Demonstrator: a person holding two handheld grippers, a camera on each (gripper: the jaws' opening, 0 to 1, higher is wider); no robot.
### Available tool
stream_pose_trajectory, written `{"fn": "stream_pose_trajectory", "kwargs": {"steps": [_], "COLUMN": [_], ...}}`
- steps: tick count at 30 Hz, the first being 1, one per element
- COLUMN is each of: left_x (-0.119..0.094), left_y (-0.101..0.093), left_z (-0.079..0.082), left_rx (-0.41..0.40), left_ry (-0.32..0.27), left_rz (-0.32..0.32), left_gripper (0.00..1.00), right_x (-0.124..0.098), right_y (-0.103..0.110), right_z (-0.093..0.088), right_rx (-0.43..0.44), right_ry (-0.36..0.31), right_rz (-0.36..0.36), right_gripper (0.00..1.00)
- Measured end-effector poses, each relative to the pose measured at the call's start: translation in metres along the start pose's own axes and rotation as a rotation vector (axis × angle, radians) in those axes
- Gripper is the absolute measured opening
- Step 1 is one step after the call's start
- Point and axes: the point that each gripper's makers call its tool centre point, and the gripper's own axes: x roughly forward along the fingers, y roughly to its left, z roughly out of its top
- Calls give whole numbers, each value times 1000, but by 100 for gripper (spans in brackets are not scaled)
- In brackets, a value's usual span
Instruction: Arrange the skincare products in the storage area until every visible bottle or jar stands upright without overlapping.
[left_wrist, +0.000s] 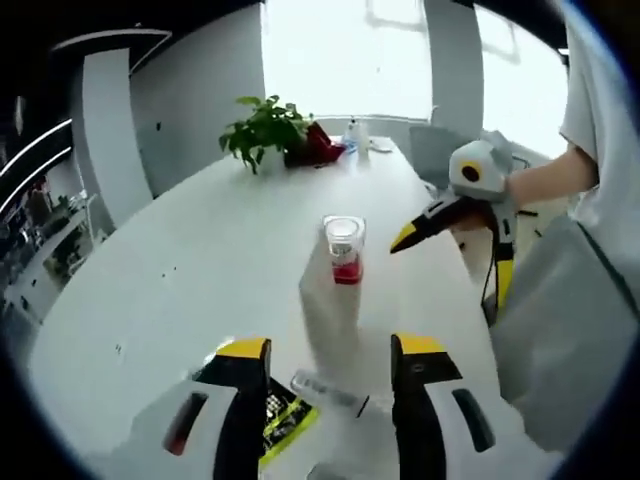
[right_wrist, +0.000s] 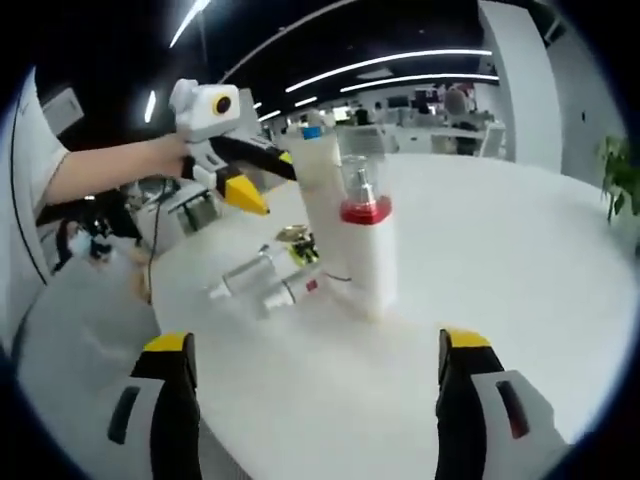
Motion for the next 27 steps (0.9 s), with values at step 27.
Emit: {"fn": "stream_pose_trajectory", "kwargs": {"steps": [27], "left_x": [-68], "left_y": [-52], "left_z": [-62], "left_rx": [-271], "left_ry": [43], "left_rz": [188], "left_gripper": [76], "right_x": [-27], "right_y": [35], "right_z": [7], "right_rx": [-44], "right_ry": [-17], "right_rz": [36], "right_gripper": [99]}}
